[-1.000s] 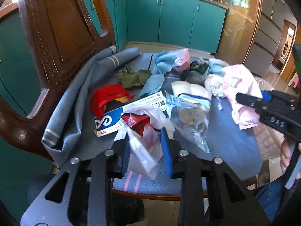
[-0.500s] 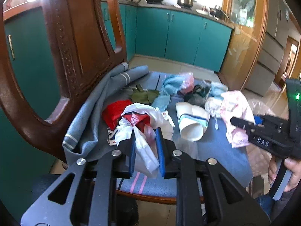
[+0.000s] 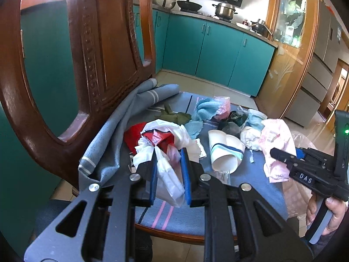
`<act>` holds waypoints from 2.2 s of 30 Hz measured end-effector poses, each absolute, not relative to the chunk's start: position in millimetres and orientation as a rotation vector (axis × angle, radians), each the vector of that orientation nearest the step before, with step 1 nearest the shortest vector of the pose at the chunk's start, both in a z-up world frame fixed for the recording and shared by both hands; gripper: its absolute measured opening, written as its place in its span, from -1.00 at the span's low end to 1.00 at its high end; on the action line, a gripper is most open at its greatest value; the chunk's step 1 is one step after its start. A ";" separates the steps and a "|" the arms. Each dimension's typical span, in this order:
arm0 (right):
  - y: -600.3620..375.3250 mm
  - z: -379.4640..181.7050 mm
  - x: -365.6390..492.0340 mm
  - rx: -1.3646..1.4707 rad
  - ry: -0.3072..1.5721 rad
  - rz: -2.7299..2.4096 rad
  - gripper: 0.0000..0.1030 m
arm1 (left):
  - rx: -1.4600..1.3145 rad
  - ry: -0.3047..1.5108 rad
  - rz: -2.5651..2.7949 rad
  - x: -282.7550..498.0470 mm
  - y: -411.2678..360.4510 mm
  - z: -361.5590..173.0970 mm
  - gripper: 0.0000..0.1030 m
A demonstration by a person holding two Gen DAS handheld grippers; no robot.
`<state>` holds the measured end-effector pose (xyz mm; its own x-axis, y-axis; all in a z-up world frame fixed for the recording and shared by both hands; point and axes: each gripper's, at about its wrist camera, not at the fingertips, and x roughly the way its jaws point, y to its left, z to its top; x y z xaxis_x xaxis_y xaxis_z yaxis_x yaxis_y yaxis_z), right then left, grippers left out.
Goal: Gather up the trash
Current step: 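Carry both bags over the mesh basket and open both tools to drop them, then return both tools to the chair seat and reach toward the clear wrapper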
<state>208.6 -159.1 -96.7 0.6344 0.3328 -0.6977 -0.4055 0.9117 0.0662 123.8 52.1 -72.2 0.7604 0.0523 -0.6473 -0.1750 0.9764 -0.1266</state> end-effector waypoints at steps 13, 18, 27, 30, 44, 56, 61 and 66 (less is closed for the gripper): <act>-274.4 -57.4 212.3 0.052 0.665 0.100 -0.28 | -0.120 0.653 -0.061 152.0 -24.4 -56.3 -0.59; -324.4 -80.3 218.2 0.112 0.804 -0.043 -0.24 | -0.136 0.673 -0.216 171.0 -71.8 -55.8 -0.59; -365.5 -96.7 208.7 0.254 0.859 -0.146 0.50 | -0.071 0.715 -0.426 188.6 -163.2 -65.2 -0.59; -383.8 -85.5 197.9 0.334 0.781 -0.206 0.51 | -0.060 0.746 -0.482 194.1 -188.5 -75.6 -0.59; -403.3 -60.3 176.4 0.519 0.541 -0.223 0.62 | 0.042 0.720 -0.475 180.7 -203.6 -98.3 0.76; -276.6 -64.6 207.2 0.288 0.609 0.119 0.65 | 0.082 0.644 0.106 139.8 -41.3 -89.5 0.88; -237.9 -70.5 210.9 0.253 0.664 0.221 0.65 | 0.052 0.682 0.221 130.4 3.6 -92.9 0.88; -204.8 -79.3 211.5 0.160 0.716 0.277 0.65 | -0.035 0.730 0.259 123.6 36.2 -87.0 0.88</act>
<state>211.5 -204.8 -79.3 0.7203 0.3038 -0.6237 -0.1952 0.9515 0.2380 123.6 36.2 -87.0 0.7149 0.2214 -0.6633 -0.2458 0.9676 0.0580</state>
